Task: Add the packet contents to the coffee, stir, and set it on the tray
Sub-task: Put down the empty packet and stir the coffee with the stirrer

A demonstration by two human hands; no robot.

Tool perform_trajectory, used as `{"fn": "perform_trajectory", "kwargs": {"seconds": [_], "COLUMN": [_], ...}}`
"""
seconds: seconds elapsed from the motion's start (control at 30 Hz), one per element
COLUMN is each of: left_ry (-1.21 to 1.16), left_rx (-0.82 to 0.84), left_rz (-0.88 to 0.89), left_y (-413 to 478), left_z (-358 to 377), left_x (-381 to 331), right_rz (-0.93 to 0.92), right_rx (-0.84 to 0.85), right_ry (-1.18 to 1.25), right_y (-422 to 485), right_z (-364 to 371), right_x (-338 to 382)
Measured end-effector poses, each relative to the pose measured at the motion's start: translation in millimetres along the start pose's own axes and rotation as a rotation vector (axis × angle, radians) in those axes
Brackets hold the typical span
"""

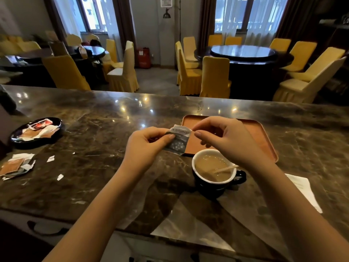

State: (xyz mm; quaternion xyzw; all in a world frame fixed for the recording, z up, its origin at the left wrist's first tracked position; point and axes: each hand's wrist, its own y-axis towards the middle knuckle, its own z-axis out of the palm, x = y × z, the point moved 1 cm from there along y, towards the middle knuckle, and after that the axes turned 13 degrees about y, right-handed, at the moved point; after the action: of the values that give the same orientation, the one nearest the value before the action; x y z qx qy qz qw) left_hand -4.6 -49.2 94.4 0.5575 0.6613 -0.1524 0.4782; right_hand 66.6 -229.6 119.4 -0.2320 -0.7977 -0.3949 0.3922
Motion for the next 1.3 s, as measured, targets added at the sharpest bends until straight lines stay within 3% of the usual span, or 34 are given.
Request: {"fn": "perform_trajectory", "kwargs": {"seconds": [0.23, 0.4, 0.57, 0.77, 1.03, 1.2, 1.3], "left_ry": [0.014, 0.178, 0.438, 0.688, 0.756, 0.756, 0.74], "left_rx": [-0.088, -0.059, -0.091, -0.129, -0.13, -0.128, -0.16], "left_rz": [-0.234, -0.34, -0.24, -0.115, -0.131, -0.134, -0.134], "left_y": [-16.0, -28.6, -30.4, -30.4, -25.4, -22.5, -23.7], "left_z": [0.1, 15.6, 25.9, 31.0, 23.9, 24.0, 26.6], "left_x": [55.8, 95.9, 104.5, 108.1, 116.3, 118.8, 116.3], "right_rz": [0.048, 0.342, 0.478, 0.384, 0.361, 0.368, 0.348], "right_rx": [-0.121, -0.136, -0.07, -0.16, -0.349, -0.371, -0.371], "right_ry": [-0.431, -0.634, -0.458, -0.315, 0.0, 0.259, 0.264], "right_y": [-23.5, -48.8, -62.8, -70.9, -72.1, -70.4, -69.9], "right_z": [-31.4, -59.8, -58.5, -50.0, -36.1, -27.5, -20.7], "right_x": [-27.6, -58.5, -70.6, -69.5, -59.3, -52.8, -53.7]}}
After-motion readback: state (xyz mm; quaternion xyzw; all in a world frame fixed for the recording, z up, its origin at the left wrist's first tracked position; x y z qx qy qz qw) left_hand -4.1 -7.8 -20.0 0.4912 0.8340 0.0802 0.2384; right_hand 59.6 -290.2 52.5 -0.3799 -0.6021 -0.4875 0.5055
